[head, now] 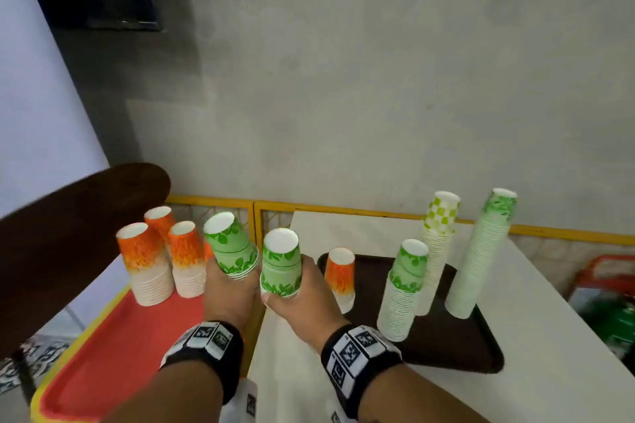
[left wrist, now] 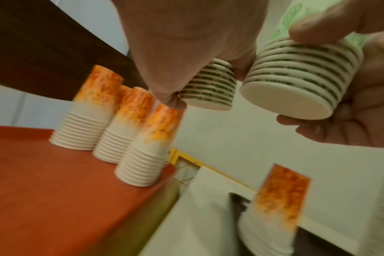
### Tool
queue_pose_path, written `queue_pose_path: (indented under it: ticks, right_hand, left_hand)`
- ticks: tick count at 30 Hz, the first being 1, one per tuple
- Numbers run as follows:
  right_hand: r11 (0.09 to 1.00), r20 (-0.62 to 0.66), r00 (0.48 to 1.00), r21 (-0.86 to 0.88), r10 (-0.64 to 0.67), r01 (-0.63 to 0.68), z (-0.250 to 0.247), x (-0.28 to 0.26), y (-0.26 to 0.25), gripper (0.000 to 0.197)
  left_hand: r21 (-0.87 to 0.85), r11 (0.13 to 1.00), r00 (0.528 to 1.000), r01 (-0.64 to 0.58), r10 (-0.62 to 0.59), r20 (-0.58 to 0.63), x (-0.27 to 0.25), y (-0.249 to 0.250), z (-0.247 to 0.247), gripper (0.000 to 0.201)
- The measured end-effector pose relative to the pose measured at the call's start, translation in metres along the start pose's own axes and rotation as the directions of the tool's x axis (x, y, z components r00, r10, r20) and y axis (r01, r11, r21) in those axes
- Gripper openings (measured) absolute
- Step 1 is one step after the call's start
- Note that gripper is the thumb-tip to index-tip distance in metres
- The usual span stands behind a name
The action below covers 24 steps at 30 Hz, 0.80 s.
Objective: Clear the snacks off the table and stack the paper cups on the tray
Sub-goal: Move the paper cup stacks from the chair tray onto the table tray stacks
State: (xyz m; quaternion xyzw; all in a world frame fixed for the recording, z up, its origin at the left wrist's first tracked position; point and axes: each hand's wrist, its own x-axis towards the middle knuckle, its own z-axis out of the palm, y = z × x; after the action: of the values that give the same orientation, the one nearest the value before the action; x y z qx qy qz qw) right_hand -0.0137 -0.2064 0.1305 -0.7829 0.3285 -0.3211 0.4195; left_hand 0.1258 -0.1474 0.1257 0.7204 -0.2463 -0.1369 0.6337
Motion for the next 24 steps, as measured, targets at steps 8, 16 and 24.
queue_pose_path:
  ticks: [8, 16, 24]
  right_hand:
    - [0.991, -0.312, 0.942, -0.092, -0.125, 0.101, -0.17, -0.005, 0.009, 0.068]
    - [0.988, -0.381, 0.923, -0.107, 0.059, -0.108, -0.219, 0.02, 0.062, 0.059]
    - [0.941, -0.056, 0.945, -0.092, 0.323, -0.326, -0.205, -0.002, 0.12, 0.067]
  left_hand:
    - [-0.134, 0.987, 0.988, -0.086, 0.102, 0.118, -0.07, 0.052, 0.115, 0.055]
    - [-0.187, 0.975, 0.989, -0.121, 0.135, 0.066, -0.078, 0.091, 0.153, 0.064]
    - [-0.24, 0.939, 0.956, -0.246, 0.276, 0.101, -0.072, 0.138, 0.176, 0.067]
